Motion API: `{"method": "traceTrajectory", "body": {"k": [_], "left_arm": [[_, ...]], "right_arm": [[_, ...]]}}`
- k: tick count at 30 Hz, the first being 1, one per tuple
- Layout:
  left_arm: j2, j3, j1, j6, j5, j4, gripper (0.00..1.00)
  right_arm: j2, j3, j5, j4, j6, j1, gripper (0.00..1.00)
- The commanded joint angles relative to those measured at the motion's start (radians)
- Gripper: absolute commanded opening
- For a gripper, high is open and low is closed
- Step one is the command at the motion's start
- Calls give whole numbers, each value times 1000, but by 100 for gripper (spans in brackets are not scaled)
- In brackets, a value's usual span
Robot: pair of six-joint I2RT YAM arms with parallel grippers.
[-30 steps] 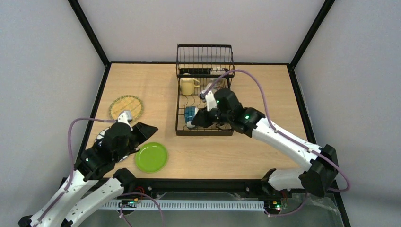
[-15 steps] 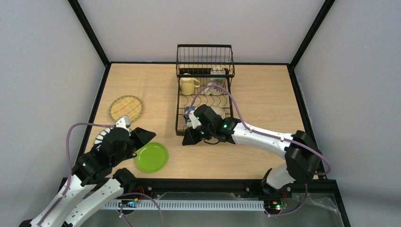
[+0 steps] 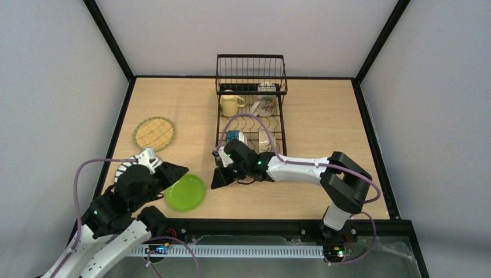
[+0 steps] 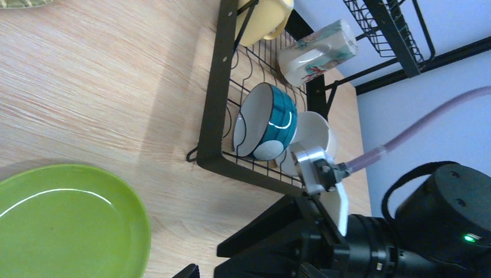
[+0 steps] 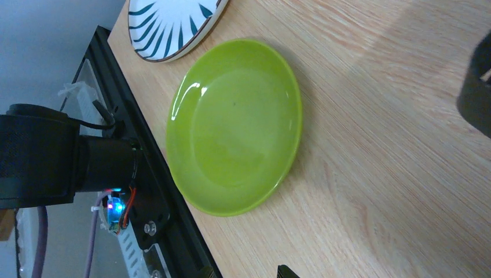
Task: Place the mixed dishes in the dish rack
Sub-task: Grab the plate at the corner of the board.
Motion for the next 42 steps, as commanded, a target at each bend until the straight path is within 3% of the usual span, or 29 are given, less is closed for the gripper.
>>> {"method": "traceTrajectory", "body": {"k": [1,26,42], "left_arm": [[-28,-6,5,36,29,0,99],[-30,50,5,165,123,36,99],[-19,73,5,206,179,40,99]], "right_arm": [[42,-13,18,109,49,28,62],[219,-146,186,585,311,103,72],[325,-111,289,636,364,126,72]]}}
